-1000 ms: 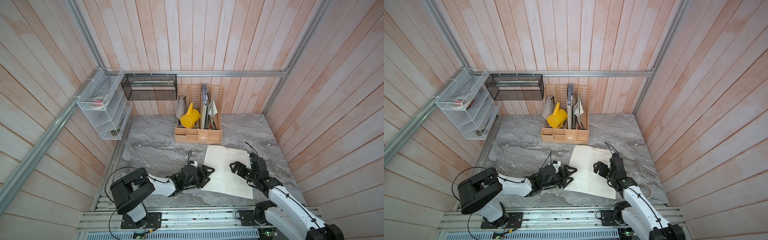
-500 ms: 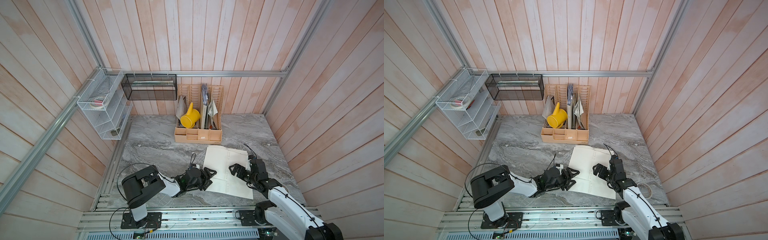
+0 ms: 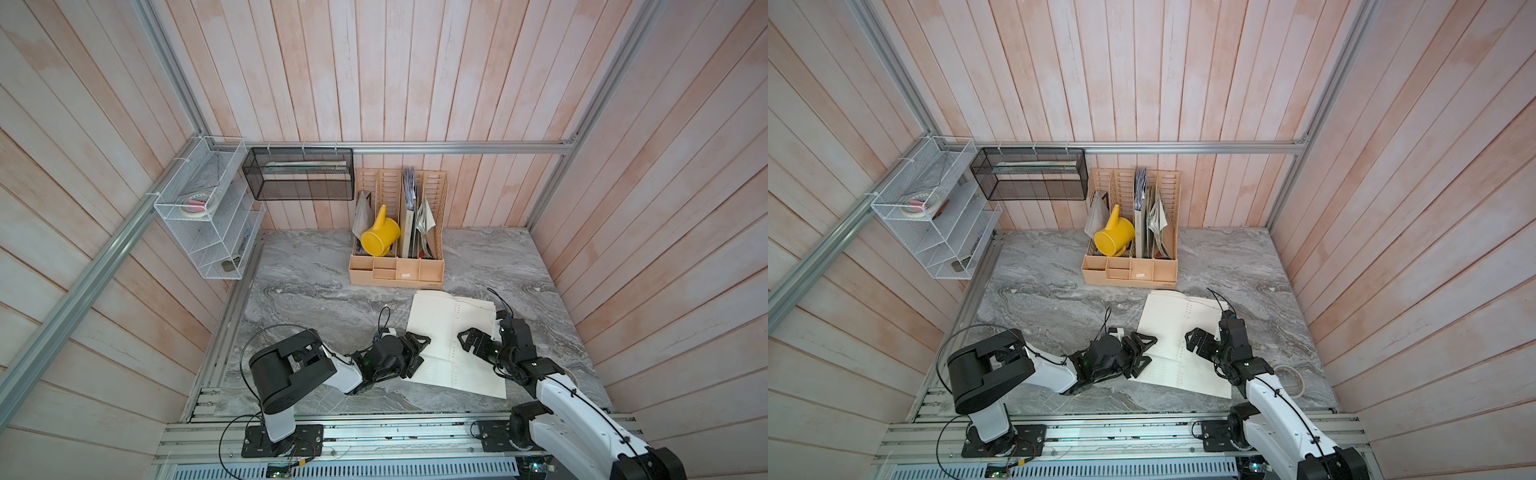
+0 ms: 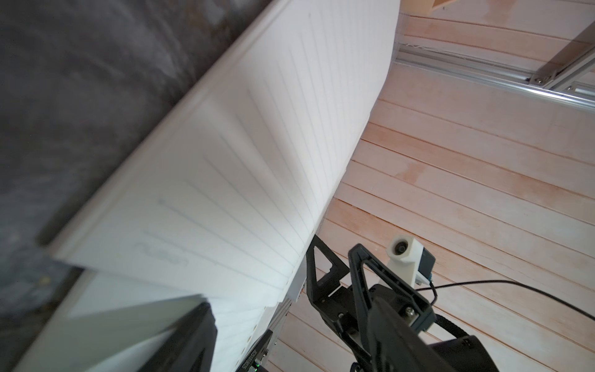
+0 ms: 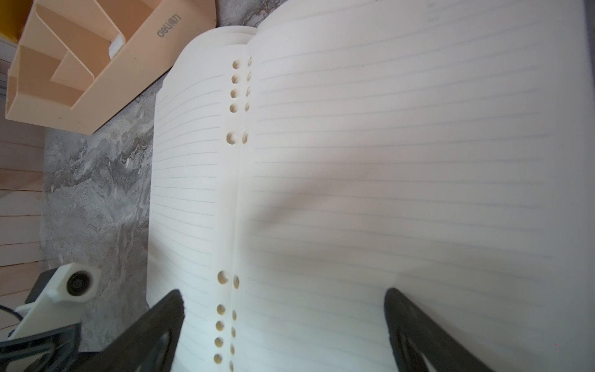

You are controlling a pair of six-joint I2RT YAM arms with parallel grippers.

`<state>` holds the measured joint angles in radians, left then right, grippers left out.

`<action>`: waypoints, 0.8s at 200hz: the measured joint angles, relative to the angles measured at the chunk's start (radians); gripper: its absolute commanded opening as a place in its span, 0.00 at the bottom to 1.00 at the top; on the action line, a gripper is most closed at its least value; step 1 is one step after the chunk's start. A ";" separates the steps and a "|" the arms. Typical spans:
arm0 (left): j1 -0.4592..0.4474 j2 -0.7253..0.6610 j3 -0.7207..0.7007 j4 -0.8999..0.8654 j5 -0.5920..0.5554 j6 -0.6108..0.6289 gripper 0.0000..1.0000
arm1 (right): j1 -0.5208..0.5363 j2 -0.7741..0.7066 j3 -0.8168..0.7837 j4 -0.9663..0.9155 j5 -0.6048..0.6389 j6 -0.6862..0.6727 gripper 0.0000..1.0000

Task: Close the notebook
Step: Close the notebook at the center of the board.

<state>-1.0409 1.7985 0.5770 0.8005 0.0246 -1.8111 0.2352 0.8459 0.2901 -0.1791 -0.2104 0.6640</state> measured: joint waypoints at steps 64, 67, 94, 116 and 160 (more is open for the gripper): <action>-0.044 0.003 0.041 -0.088 -0.113 -0.050 0.77 | 0.000 -0.001 -0.002 0.001 -0.024 -0.003 0.98; -0.047 0.003 0.042 -0.090 -0.119 -0.050 0.77 | 0.000 -0.001 -0.002 0.001 -0.025 -0.003 0.98; -0.068 0.004 0.044 -0.096 -0.180 -0.059 0.77 | 0.000 -0.001 -0.002 0.001 -0.040 -0.003 0.98; -0.086 0.021 0.042 -0.068 -0.232 -0.070 0.77 | 0.000 -0.001 -0.002 0.001 -0.057 -0.003 0.98; -0.108 0.091 0.031 0.080 -0.319 -0.085 0.75 | 0.000 -0.001 -0.007 0.006 -0.082 -0.003 0.98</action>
<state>-1.1484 1.8893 0.6075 0.8806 -0.2943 -1.8961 0.2352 0.8448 0.2832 -0.1726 -0.2924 0.6605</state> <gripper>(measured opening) 0.755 0.983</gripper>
